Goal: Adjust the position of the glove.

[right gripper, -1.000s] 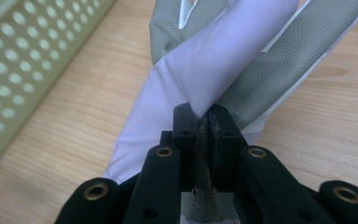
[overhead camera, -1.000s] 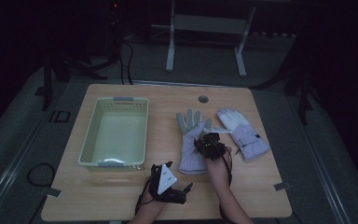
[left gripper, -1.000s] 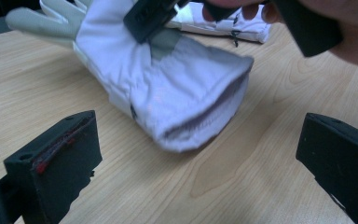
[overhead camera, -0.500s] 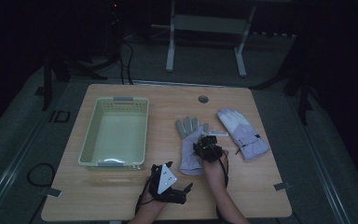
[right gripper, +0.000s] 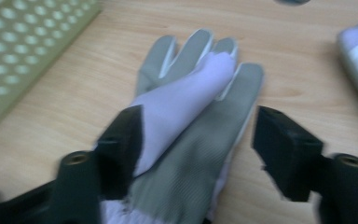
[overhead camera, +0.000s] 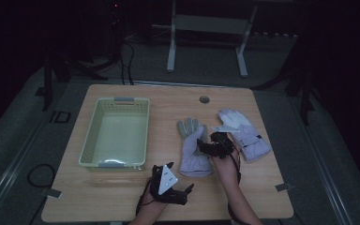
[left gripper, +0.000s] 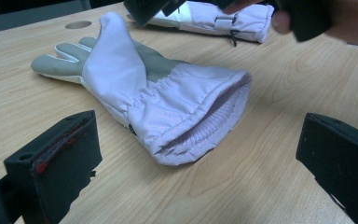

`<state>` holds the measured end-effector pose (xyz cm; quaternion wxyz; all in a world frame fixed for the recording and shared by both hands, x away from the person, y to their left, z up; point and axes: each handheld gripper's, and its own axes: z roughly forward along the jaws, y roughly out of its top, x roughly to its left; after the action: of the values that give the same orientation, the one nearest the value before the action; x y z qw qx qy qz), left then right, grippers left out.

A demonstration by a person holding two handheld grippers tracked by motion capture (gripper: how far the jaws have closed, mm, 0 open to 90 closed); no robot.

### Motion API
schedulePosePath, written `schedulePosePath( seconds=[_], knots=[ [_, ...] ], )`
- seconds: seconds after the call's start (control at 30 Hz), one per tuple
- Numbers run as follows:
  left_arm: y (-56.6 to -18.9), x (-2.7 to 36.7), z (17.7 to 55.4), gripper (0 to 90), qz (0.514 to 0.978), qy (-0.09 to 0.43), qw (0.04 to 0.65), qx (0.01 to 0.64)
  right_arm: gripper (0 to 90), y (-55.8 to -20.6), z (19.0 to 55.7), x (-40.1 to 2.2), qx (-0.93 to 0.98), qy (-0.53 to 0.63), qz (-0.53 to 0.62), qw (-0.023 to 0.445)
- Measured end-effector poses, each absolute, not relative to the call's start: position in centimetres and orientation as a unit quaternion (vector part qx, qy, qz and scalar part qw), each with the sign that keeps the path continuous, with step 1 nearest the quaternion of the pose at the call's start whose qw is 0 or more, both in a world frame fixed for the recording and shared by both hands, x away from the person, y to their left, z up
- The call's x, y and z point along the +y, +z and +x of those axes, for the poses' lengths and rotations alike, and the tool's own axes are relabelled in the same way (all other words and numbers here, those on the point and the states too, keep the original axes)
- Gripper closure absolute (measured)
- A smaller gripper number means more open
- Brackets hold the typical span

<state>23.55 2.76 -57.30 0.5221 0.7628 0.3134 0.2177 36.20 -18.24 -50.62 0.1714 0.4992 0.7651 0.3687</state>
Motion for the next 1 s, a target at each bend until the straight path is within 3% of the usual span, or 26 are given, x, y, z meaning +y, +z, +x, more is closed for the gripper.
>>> schedulePosePath(
  seconds=[0.07,0.13,0.53,0.73,0.93,1.0],
  knots=[
    [-57.3,2.8,23.6,0.0,0.763,0.217,0.522,0.313,15.4,-50.5,36.5,-18.8,0.769,0.380,0.494,0.142],
    [-57.3,2.8,23.6,0.0,0.763,0.218,0.522,0.313,13.9,-50.5,36.6,-19.4,0.775,0.374,0.488,0.145],
    [-57.3,2.8,23.6,0.0,0.763,0.217,0.522,0.315,19.3,-48.4,37.3,-23.2,0.790,0.412,0.426,0.157],
    [-57.3,2.8,23.6,0.0,0.763,0.217,0.522,0.315,13.0,-46.8,38.1,-26.7,0.776,0.432,0.436,0.144],
    [-57.3,2.8,23.6,0.0,0.762,0.218,0.522,0.315,11.4,-46.5,39.2,-29.4,0.776,0.417,0.442,0.171],
    [-57.3,2.8,23.6,0.0,0.762,0.217,0.522,0.316,16.4,-46.7,39.6,-30.2,0.785,0.395,0.437,0.191]
  ],
)
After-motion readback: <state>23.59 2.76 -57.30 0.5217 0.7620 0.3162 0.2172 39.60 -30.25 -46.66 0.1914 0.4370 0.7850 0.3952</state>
